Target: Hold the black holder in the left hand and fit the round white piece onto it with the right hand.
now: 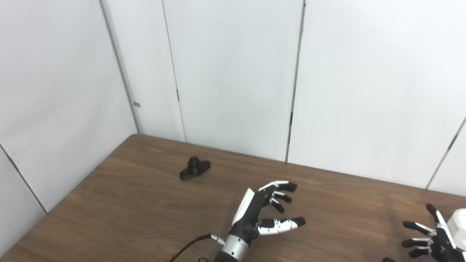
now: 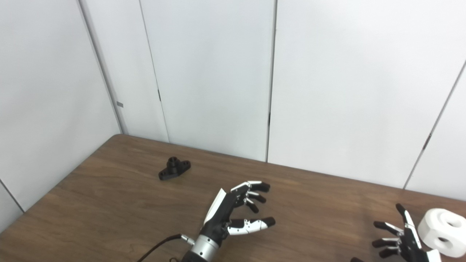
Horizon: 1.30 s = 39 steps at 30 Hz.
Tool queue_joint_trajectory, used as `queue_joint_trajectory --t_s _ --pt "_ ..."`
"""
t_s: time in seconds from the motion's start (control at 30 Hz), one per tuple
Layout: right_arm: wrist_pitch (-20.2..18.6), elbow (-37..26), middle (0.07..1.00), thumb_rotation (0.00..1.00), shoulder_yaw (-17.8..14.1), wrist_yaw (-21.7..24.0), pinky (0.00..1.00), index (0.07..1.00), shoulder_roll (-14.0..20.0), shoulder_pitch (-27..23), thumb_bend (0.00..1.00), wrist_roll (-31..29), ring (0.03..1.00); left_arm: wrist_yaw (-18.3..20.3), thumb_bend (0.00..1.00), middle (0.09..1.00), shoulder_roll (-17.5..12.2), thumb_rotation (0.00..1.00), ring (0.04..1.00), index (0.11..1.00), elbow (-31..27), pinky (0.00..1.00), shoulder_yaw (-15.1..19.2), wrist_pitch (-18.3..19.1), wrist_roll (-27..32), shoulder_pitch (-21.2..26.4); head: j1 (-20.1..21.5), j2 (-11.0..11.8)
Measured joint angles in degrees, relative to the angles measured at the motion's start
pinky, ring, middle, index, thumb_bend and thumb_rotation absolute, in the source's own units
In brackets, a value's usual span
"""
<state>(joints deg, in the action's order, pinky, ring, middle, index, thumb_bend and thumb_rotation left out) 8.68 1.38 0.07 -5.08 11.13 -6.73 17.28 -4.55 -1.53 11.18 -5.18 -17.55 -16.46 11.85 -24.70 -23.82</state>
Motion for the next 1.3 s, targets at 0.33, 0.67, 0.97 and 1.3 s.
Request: queue_joint_trajectory --t_s 0.33,0.67,0.97,1.3 --pt "-0.01 -0.16 0.728 0.07 -0.53 0.1 0.44 0.937 0.07 0.0 0.62 -0.02 0.557 0.09 0.8 0.716 -7.13 0.13 0.702 0.673 -3.41 0.55 2.93 3.22 -4.4 1.27 0.44 -0.09" --pt "0.03 -0.33 0.72 0.1 -0.98 0.77 0.42 0.929 0.2 0.02 0.63 -0.36 0.541 0.38 0.81 0.749 -13.34 0.13 0.726 0.69 -7.89 0.56 5.28 8.11 -9.03 3.16 -0.09 -0.53" --pt "0.05 -0.59 0.724 0.06 -0.99 1.02 0.44 0.925 1.13 0.02 0.63 -0.51 0.547 -0.35 0.83 0.799 -16.57 0.12 0.747 0.697 -9.11 0.59 8.47 10.67 -12.65 3.58 -0.62 -0.7" --pt "0.04 -0.67 0.728 0.04 -0.97 1.06 0.45 0.927 1.44 0.0 0.62 -0.49 0.556 -1.94 0.83 0.866 -22.17 0.22 0.834 0.737 -8.33 0.69 10.99 14.65 -15.56 6.57 -0.88 -0.79"
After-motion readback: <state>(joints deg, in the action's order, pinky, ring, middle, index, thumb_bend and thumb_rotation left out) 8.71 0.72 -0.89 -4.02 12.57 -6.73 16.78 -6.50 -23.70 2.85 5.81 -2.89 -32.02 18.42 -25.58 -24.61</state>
